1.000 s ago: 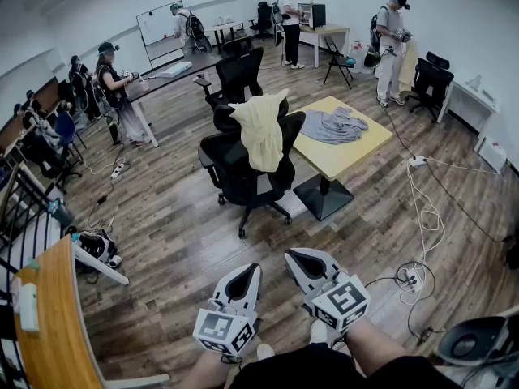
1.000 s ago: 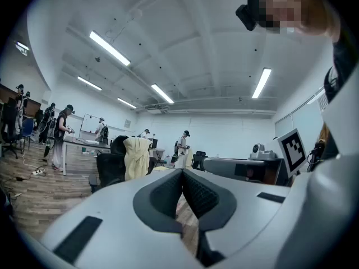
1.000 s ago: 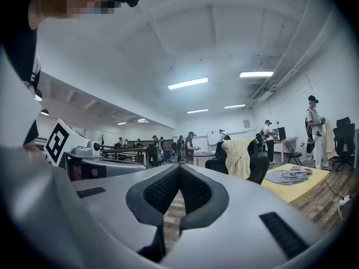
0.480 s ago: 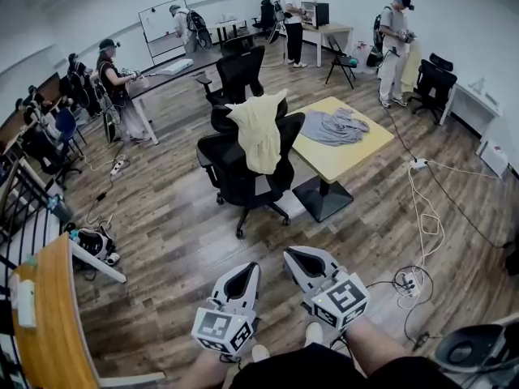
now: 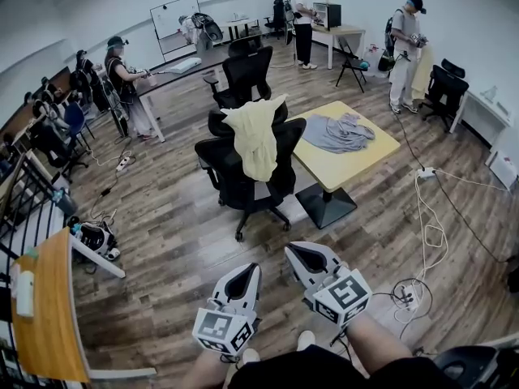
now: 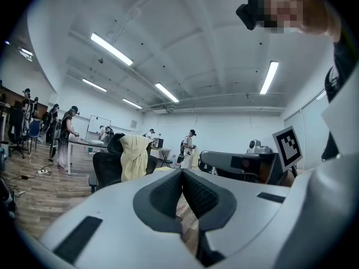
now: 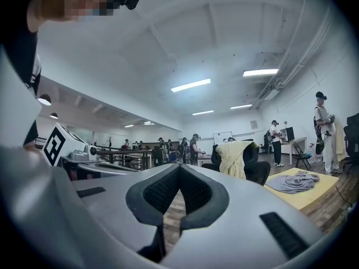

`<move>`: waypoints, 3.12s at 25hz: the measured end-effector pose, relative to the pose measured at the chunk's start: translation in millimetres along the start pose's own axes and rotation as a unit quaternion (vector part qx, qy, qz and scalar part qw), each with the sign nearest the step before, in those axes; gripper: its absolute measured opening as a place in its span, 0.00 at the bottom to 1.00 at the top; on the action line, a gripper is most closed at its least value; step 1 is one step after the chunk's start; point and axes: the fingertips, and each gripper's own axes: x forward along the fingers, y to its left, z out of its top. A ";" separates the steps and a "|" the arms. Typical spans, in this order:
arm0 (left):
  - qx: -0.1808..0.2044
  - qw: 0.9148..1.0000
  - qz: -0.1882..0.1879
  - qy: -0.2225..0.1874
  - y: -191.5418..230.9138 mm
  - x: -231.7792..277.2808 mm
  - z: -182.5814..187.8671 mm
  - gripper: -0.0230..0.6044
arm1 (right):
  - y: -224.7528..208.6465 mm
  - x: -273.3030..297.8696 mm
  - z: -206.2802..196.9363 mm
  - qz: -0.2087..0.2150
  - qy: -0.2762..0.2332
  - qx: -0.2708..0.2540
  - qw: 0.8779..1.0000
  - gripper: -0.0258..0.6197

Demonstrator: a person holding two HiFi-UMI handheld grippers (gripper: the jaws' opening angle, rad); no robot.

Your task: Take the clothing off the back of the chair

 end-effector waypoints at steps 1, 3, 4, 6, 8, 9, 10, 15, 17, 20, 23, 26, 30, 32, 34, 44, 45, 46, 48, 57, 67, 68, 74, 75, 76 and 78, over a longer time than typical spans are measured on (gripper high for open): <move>0.002 1.000 0.003 0.000 -3.4 5.9 0.4 0.06 | -7.3 -1.5 1.3 0.003 -0.001 -0.001 1.000 0.06; 0.004 1.000 0.010 0.000 -9.8 17.0 0.6 0.06 | -21.3 -4.5 3.4 0.010 -0.002 -0.003 1.000 0.06; 0.004 1.000 0.014 0.000 -12.5 22.6 0.4 0.06 | -28.3 -5.8 3.9 0.013 -0.003 -0.004 1.000 0.06; 0.003 1.000 0.023 -0.002 -16.9 34.4 0.0 0.06 | -42.5 -7.7 4.0 0.020 -0.004 -0.002 1.000 0.06; 0.001 0.999 0.031 -0.003 -21.0 45.7 -0.6 0.06 | -56.0 -9.3 2.9 0.027 -0.003 0.001 1.000 0.06; 0.001 0.999 0.035 -0.003 -23.2 50.7 -1.0 0.06 | -62.2 -10.2 2.3 0.030 -0.003 0.002 1.000 0.06; 0.001 0.999 0.037 -0.002 -25.5 55.3 -1.3 0.06 | -68.1 -11.2 1.9 0.032 -0.003 0.003 0.999 0.06; 0.004 0.999 0.039 0.008 -33.9 77.5 -3.8 0.06 | -94.0 -13.2 1.8 0.035 -0.002 0.007 0.999 0.06; 0.002 0.999 0.040 0.010 -33.9 85.9 -3.5 0.06 | -102.5 -11.9 1.2 0.034 -0.002 0.011 0.999 0.06; 0.004 0.999 0.035 0.012 -33.5 100.2 -2.5 0.06 | -117.1 -7.7 -0.8 0.031 -0.001 0.014 0.999 0.06; 0.007 0.999 0.030 0.016 -27.0 114.9 -3.0 0.06 | -132.0 1.6 -2.0 0.027 -0.001 0.018 0.999 0.06; 0.011 1.000 0.023 0.018 -17.3 126.9 -1.9 0.06 | -142.8 14.4 -2.2 0.024 -0.001 0.024 0.999 0.06; 0.010 1.000 0.012 0.015 0.8 145.6 1.5 0.06 | -158.5 38.6 0.7 0.016 -0.002 0.026 1.000 0.06; 0.009 1.000 0.006 0.013 13.5 154.7 3.6 0.06 | -166.6 53.9 2.4 0.009 -0.002 0.028 1.000 0.06; 0.009 1.000 0.001 0.011 28.5 162.9 8.0 0.06 | -173.8 72.0 3.5 0.006 -0.003 0.030 1.000 0.06; 0.002 1.000 -0.015 0.010 117.8 197.3 24.7 0.06 | -209.5 173.4 8.9 -0.020 -0.001 0.053 0.998 0.06; 0.001 1.000 -0.016 0.009 127.3 200.8 25.8 0.06 | -212.7 184.0 8.2 -0.021 0.000 0.053 0.998 0.06; -0.001 1.000 -0.017 0.009 136.7 204.6 26.6 0.06 | -216.0 194.3 7.6 -0.022 0.001 0.053 0.998 0.06; -0.002 1.000 -0.020 0.008 155.3 212.0 28.2 0.06 | -223.1 213.3 7.0 -0.031 0.003 0.055 0.998 0.06; -0.005 0.999 -0.036 0.004 220.3 232.3 34.8 0.06 | -260.1 279.5 -5.8 -0.085 0.008 0.069 0.994 0.15; -0.003 0.999 -0.052 0.012 265.0 246.4 31.9 0.06 | -309.8 333.4 -28.3 -0.135 0.026 0.088 0.987 0.48; -0.004 0.998 -0.054 0.013 268.5 248.1 30.6 0.06 | -313.0 338.1 -31.3 -0.137 0.030 0.088 0.986 0.51; -0.013 0.998 -0.058 0.021 285.8 259.0 26.3 0.06 | -326.2 370.2 -44.7 -0.144 0.059 0.078 0.985 0.63; -0.014 0.998 -0.058 0.022 288.6 260.2 25.1 0.06 | -328.6 375.5 -46.7 -0.149 0.063 0.075 0.984 0.65; -0.016 0.998 -0.058 0.024 291.3 261.0 23.7 0.06 | -331.1 380.5 -48.8 -0.155 0.065 0.072 0.983 0.66; -0.018 0.998 -0.058 0.027 296.1 261.8 20.2 0.06 | -334.5 390.0 -52.6 -0.162 0.071 0.066 0.982 0.67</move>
